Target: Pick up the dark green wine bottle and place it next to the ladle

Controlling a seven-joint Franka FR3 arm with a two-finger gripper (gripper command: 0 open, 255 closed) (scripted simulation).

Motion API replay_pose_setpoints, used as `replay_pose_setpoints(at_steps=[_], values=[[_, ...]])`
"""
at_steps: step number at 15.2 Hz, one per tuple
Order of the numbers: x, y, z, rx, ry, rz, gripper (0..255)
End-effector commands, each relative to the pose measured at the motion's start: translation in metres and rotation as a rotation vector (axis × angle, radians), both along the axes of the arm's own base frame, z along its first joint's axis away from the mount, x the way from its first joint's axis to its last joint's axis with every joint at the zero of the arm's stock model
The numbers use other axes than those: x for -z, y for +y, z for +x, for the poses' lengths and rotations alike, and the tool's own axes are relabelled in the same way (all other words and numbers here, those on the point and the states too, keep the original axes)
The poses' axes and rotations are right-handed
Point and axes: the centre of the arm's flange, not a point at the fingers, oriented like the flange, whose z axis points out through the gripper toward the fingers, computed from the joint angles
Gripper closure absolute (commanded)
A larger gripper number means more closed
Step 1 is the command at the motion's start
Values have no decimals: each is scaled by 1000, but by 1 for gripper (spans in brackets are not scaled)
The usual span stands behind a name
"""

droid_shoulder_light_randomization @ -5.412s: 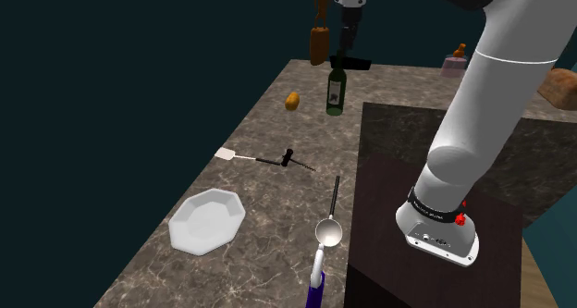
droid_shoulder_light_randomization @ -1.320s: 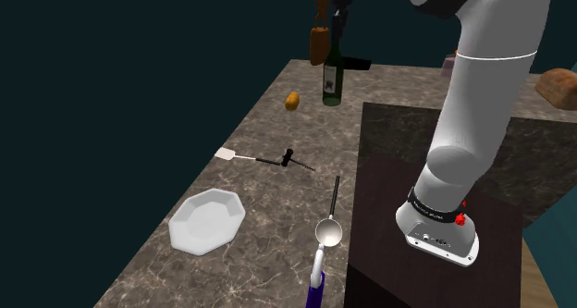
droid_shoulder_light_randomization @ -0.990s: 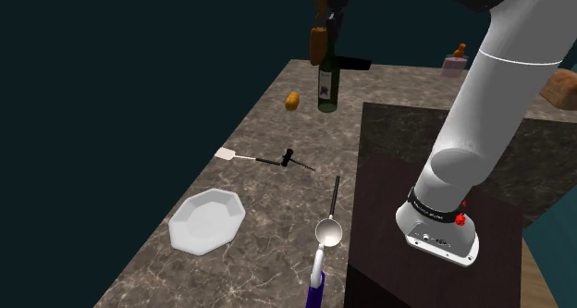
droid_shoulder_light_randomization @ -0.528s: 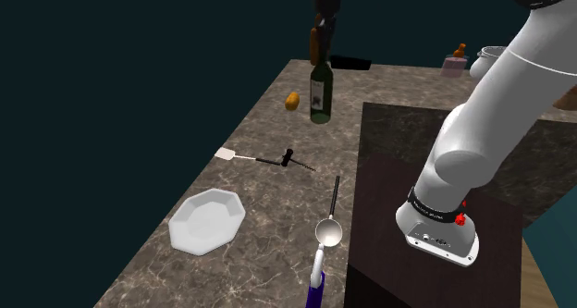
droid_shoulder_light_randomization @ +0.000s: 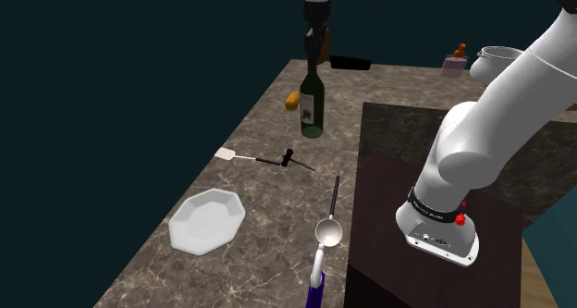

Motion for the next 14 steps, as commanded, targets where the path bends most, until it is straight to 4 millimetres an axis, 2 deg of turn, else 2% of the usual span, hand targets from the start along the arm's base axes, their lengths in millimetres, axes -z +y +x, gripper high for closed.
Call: replay_pose_setpoints(at_steps=[1,14], values=[[-4,29,-6,2,0,0,255],[-5,197,-42,2,0,0,255]])
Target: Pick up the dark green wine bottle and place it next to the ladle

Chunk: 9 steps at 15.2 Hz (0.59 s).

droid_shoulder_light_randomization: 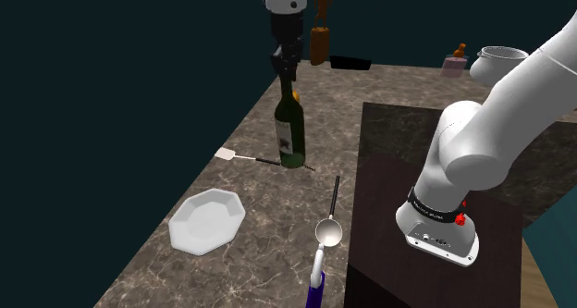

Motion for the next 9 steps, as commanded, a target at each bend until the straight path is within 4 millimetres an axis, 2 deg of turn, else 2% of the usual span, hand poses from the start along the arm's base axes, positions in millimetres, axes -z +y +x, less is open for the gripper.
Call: replay_pose_setpoints(at_steps=[1,9], values=[[0,26,-7,2,0,0,255],[-1,129,-29,2,0,0,255]])
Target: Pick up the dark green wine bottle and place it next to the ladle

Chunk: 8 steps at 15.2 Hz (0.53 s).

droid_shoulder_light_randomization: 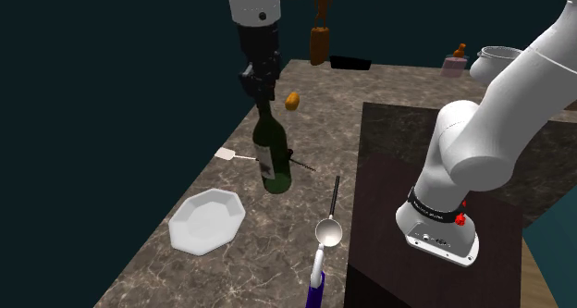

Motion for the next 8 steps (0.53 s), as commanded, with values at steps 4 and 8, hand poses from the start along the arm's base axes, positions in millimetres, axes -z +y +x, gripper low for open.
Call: replay_pose_setpoints(at_steps=[4,8], values=[[1,63,-15,2,0,1,255],[17,76,-18,2,0,1,255]])
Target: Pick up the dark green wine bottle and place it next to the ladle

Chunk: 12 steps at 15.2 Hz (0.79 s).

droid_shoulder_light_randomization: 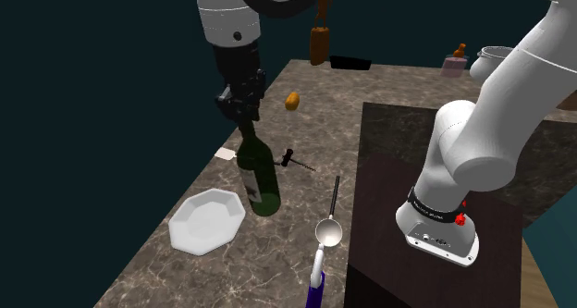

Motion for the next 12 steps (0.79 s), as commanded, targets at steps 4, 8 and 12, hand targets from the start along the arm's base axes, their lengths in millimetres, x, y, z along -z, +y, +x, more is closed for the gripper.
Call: replay_pose_setpoints(at_steps=[4,8,12], values=[[25,3,-1,1,-1,1,255],[47,3,-1,1,-1,1,255],[68,3,-1,1,-1,1,255]])
